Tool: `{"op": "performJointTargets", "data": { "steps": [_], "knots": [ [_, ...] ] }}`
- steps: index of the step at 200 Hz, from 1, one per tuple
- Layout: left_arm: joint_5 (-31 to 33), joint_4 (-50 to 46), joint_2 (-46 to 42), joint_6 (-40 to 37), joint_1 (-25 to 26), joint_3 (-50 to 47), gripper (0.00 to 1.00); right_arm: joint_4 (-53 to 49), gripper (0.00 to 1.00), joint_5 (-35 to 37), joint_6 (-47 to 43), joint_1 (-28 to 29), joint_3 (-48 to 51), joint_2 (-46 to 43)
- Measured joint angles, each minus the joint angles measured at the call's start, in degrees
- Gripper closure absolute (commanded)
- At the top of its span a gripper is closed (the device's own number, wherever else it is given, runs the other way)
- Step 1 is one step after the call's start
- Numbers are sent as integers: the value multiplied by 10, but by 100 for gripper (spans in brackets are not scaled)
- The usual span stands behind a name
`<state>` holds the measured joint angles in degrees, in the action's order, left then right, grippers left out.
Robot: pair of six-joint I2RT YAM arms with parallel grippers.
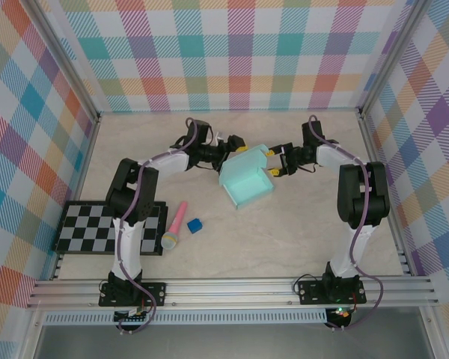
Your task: Fold the paper box
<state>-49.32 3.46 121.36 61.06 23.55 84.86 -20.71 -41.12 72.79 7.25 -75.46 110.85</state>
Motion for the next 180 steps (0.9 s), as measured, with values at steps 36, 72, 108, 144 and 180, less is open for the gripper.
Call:
{"op": "performJointTargets", "data": {
  "steps": [36,72,108,144,180],
  "knots": [
    [26,-90,-11,-73,-33,5,1,-46,40,8,-58,-7,-22,0],
    [47,-167,-73,-141,-73,-8,0,-85,32,7,-133,-41,-61,0],
    [50,-197,-166,-179,-72,-68,0,-128,24,-1,-169,-70,-91,0],
    [50,-191,-177,-162,-66,-103,0,-146,23,-23,-174,-64,-141,14],
    [50,-144,-169,-110,-27,-104,0,-149,22,-38,-173,-52,-165,43]
  ]
}}
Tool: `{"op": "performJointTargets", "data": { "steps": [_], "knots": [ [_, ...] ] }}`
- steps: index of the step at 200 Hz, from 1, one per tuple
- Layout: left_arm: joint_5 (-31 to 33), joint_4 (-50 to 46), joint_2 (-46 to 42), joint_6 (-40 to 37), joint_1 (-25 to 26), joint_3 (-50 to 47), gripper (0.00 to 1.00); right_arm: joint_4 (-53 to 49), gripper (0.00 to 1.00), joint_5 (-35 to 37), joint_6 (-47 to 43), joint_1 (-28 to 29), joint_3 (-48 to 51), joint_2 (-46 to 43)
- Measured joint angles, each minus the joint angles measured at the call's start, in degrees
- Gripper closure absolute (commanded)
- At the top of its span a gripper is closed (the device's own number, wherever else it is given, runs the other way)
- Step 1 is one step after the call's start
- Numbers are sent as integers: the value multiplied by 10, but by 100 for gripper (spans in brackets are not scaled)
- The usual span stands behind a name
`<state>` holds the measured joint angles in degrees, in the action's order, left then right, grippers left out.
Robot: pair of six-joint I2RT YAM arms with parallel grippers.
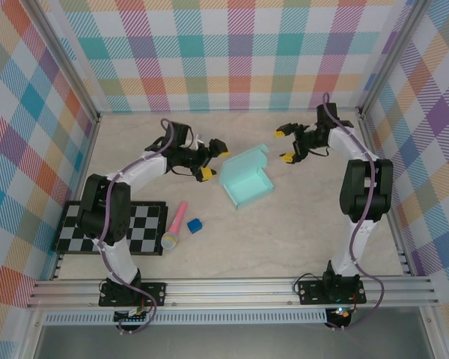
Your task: Fold the paper box
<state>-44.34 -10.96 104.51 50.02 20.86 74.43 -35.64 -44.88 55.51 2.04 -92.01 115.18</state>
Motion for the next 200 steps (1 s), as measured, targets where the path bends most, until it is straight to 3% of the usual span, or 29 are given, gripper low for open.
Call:
{"op": "performJointTargets", "data": {
  "steps": [35,151,200],
  "knots": [
    [-2,23,4,37,30,0,0,0,22,-9,6,16,0,17],
    [19,-24,-3,40,32,0,0,-41,19,-17,-10,40,0,21],
    [25,43,-8,112,47,-20,0,-30,21,-19,0,64,2,21]
  ]
}}
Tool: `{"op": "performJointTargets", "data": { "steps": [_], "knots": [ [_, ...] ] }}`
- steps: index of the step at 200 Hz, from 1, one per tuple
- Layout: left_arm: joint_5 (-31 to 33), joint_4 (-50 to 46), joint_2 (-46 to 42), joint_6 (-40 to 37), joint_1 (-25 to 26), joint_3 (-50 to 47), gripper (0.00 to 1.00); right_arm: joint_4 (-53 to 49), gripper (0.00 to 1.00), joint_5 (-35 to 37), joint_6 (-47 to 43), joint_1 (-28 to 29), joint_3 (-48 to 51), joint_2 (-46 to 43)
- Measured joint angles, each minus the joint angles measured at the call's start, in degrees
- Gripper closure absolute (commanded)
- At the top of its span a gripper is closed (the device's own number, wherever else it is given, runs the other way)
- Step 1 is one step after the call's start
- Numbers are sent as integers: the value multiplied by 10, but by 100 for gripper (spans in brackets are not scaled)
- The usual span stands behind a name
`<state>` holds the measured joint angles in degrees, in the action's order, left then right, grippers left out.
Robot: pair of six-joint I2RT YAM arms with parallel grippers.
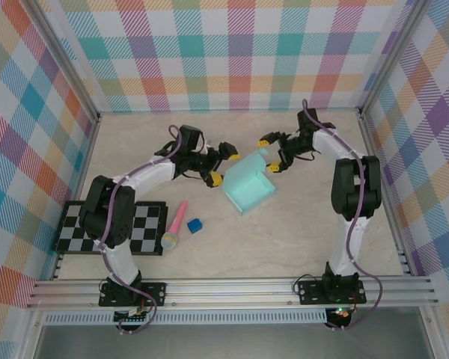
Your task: Fold the paper box
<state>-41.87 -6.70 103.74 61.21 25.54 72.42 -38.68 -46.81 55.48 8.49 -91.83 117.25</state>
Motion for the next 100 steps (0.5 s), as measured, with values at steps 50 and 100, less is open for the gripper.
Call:
{"op": "performJointTargets", "data": {
  "steps": [50,100],
  "knots": [
    [16,28,0,40,18,-10,0,26,21,4,30,10,36,-19],
    [47,-34,-5,-90,-13,24,0,-2,17,108,-90,11,28,-54]
  ]
}}
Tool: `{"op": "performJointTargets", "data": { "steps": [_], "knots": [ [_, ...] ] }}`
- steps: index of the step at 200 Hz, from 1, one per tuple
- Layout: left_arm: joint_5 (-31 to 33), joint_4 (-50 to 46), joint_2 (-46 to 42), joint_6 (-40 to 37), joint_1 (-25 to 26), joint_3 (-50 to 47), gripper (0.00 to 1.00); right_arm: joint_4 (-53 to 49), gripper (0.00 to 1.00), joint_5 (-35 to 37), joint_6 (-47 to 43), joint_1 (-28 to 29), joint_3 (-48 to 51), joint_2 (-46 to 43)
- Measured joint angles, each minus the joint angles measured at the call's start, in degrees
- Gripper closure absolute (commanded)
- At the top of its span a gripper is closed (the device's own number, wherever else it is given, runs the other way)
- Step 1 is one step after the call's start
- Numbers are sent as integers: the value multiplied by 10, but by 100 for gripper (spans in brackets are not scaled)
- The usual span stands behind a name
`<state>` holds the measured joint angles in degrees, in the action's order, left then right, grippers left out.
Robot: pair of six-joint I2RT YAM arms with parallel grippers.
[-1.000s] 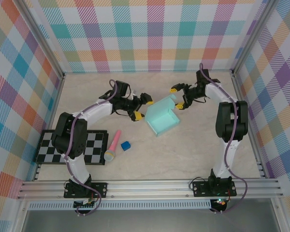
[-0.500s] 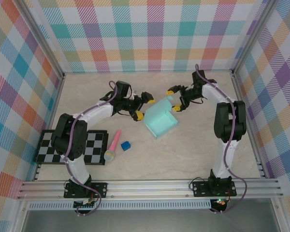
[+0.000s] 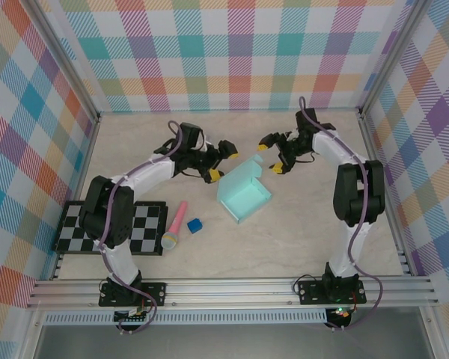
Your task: Fold the paper box
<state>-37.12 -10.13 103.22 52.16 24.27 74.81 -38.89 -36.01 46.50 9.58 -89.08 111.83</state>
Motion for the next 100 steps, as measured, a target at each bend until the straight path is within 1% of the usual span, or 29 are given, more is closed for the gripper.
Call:
{"op": "performJointTargets", "data": {
  "steps": [32,46,63,75,92,100],
  "knots": [
    [47,-56,-66,-185,1,2,0,-14,17,57,-91,-2,-15,-52],
    [49,-90,-97,-268,16,18,0,-16,17,65,-118,-5,-28,-59],
    [64,-143,-104,-369,45,63,0,-19,17,72,-143,-11,-32,-60],
    [82,-182,-99,-426,69,96,6,-29,17,79,-156,-16,-32,-60],
    [128,-233,-81,-493,98,132,20,-37,17,84,-170,-20,-32,-60],
    [156,-254,-70,-515,108,143,24,-39,17,85,-175,-21,-32,-60]
  ]
}}
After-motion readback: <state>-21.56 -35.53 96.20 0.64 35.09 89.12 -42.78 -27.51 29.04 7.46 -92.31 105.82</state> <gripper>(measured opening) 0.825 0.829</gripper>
